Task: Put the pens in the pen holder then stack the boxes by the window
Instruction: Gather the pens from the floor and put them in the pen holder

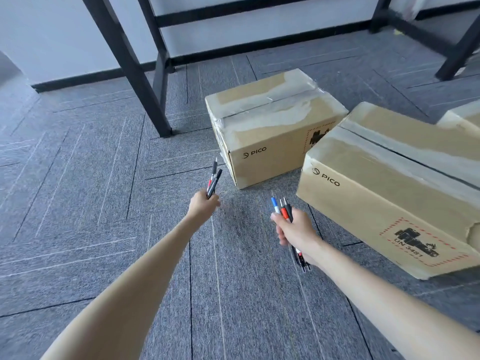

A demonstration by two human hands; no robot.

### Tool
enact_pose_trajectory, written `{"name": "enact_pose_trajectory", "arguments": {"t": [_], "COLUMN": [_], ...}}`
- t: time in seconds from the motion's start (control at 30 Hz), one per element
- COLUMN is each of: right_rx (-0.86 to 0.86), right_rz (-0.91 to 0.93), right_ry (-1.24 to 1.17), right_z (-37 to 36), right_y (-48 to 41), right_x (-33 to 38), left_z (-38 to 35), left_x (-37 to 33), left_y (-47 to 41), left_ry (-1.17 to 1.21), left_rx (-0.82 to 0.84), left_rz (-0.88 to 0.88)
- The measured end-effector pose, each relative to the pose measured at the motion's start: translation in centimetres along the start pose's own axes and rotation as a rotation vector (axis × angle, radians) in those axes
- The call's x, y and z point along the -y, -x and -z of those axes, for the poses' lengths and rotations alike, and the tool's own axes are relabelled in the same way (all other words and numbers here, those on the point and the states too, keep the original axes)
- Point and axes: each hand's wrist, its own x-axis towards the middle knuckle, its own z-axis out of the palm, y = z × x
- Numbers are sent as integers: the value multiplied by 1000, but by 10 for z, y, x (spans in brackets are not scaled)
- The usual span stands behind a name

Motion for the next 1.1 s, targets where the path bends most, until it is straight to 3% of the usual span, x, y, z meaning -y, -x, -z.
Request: {"name": "enact_pose_trajectory", "arguments": {"t": [0.2,0.3,0.73,0.93,1.1], "right_rx": [37,54,100,99,95], "right_rz": [-72,-87,-70,52,116], "right_ry": [-53,-51,-192,-191,-258], "right_z": [24,34,104,136,165], "right_y": [64,102,286,363,411], "right_x": [53,110,453,629,728], "left_z": [28,59,284,398,455], "left_x": [-53,-97,-361,-514,-601], "left_y": [109,169,380,467,527], "left_ry": [381,449,462,508,622], "left_rx": [70,84,173,143,82], "left_rz": [123,133,172,62,-28]}}
